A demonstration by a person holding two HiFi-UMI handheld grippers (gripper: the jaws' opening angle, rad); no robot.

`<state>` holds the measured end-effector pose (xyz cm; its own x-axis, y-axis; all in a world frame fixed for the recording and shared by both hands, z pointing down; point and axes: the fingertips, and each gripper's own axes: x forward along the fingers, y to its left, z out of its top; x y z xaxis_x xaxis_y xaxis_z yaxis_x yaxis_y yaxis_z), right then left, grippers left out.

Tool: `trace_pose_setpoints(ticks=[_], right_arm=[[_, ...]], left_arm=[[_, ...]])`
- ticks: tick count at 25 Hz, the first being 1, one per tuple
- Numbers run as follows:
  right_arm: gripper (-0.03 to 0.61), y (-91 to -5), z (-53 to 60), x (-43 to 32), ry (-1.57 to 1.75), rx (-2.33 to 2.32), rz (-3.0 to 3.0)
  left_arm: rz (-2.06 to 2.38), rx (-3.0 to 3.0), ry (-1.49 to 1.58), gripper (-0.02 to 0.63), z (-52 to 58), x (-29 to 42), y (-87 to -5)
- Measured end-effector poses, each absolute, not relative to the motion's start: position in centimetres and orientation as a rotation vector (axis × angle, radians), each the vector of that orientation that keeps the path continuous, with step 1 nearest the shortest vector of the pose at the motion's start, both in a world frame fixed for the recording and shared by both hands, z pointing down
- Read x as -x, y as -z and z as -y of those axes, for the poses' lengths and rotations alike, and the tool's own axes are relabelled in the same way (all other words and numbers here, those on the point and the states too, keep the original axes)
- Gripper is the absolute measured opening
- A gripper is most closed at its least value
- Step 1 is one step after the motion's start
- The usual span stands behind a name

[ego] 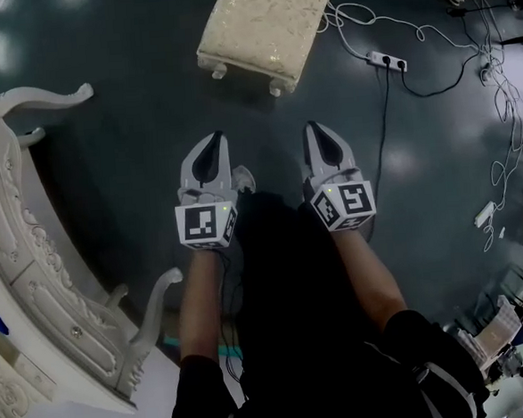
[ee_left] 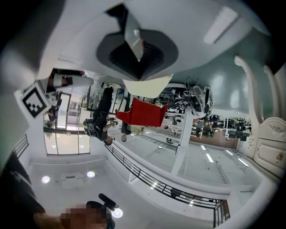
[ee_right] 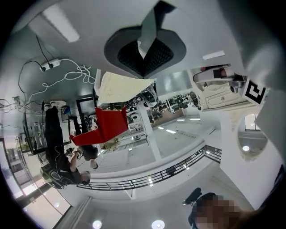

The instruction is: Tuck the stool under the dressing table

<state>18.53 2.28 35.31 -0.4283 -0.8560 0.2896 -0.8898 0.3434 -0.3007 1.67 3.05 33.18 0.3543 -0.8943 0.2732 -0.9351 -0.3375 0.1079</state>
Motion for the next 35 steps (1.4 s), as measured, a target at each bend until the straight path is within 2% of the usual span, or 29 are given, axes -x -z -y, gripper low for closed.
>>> trace_pose_setpoints(ticks=[13, 14, 26, 35], right_arm=[[0.002, -46.1, -0.2, -18.2, -0.551, -1.696, 2.537], [0.016, -46.6, -0.2, -18.2, -0.549, -1.696, 2.543], [0.055, -49.1, -0.6, -19.0, -0.558, -1.640, 2.504], [0.095, -51.4, 3.0, -18.0, -0.545, -1.692, 2.509]], left_arm=[[1.687, -2.404, -0.229, 0.008, -0.5, 0.7, -44.1], [1.685, -2.406, -0.226, 0.008, -0.5, 0.7, -44.6], [1.729, -2.377, -0.283, 0.008, -1.0, 0.0, -45.5], [1.673, -2.427, -0.273, 0.008, 4.5, 1.7, -50.0]])
